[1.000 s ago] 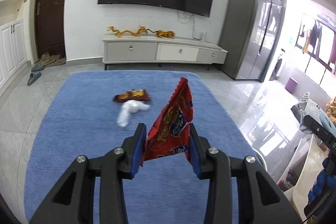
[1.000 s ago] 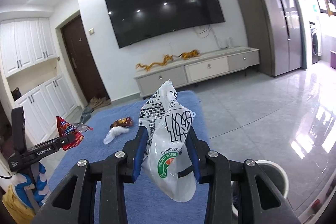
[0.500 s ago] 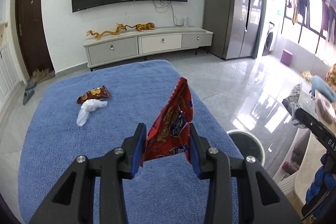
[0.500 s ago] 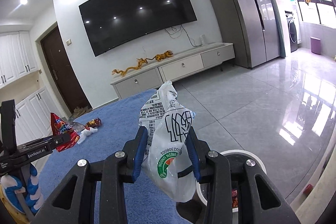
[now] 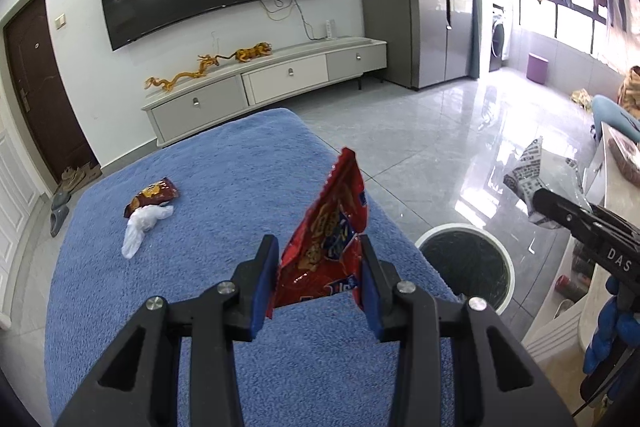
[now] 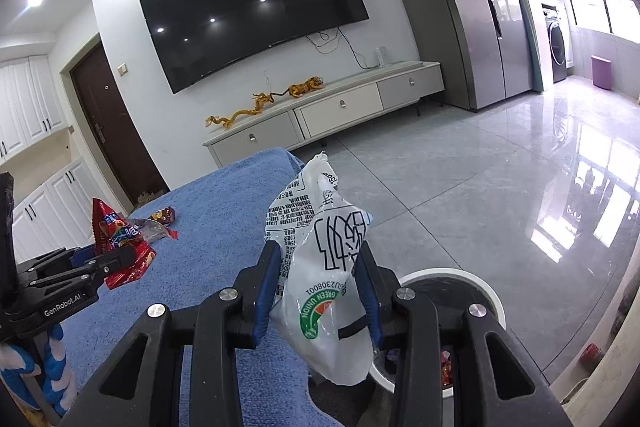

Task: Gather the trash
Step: 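Carry both bags over the white bin and open both tools to drop them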

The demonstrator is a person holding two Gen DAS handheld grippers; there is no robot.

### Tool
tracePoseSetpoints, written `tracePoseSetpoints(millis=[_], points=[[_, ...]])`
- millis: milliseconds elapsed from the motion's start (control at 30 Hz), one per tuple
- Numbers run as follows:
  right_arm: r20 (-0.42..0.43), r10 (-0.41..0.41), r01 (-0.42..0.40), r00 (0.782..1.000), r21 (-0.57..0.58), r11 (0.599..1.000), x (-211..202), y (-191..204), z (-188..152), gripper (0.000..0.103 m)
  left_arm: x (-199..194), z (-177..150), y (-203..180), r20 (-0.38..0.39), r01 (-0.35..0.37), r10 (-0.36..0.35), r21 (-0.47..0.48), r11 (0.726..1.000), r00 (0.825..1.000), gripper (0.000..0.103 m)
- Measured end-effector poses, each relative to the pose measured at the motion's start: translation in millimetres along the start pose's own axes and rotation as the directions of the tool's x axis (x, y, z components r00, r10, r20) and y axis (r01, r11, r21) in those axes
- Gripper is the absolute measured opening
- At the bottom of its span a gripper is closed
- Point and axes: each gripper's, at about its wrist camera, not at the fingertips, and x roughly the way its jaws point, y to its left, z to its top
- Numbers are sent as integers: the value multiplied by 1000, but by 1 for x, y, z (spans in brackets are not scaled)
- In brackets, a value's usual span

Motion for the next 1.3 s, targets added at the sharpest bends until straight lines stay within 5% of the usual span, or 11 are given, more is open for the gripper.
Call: tracePoseSetpoints(millis=[567,933,1167,1300], points=[[-129,-123,134,984,81,988,27,-53,-10,35,55,14,-49,-83,139,-133,71,988,988,37],[-267,-219,247,938,77,966,60,-88,-15,38,115,34,-111,-194,354,-334,80,932,922,37],[-330,-271,312,904,79,947,82,-110,-18,43,152,42,-130,-249,402,-378,54,914,892,38],[-346,-299,353,889,104,930,84,-121,-21,57,169,47,-138,-280,416,-392,27,909,876,45]])
